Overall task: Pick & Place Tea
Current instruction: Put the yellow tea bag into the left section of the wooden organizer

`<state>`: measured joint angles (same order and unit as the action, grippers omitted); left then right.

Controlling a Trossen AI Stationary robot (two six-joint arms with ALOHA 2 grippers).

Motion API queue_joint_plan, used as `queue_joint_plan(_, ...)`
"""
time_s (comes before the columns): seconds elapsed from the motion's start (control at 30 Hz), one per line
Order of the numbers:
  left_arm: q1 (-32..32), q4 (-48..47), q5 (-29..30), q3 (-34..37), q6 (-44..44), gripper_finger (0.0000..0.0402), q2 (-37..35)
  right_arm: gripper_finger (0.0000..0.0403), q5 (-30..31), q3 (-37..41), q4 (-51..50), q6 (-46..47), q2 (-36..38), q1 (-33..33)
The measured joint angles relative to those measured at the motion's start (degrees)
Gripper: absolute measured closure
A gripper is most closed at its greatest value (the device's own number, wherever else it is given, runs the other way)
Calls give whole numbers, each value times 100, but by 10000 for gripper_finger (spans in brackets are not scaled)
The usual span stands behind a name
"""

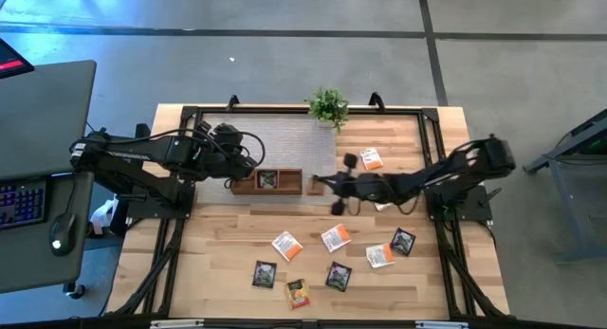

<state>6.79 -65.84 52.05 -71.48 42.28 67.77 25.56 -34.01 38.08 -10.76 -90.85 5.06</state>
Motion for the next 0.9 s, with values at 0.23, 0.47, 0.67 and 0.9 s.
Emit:
queue_joint_plan(0.23,0,13,122,-2,-1,402,0,402,434,-2281,234,-1253,-1847,-6)
queue_joint_plan(0.47,0,-12,151,-2,-4,402,0,402,1186,-4718,-130,-2254,-3600,-74)
queue_joint_plan(0.67,0,-23,150,-2,-174,402,0,402,1241,-6226,-495,-2878,-4697,-109)
queue_joint_plan(0.9,0,-26,149,-2,-306,402,0,402,1041,-6840,-590,-3046,-5090,-152)
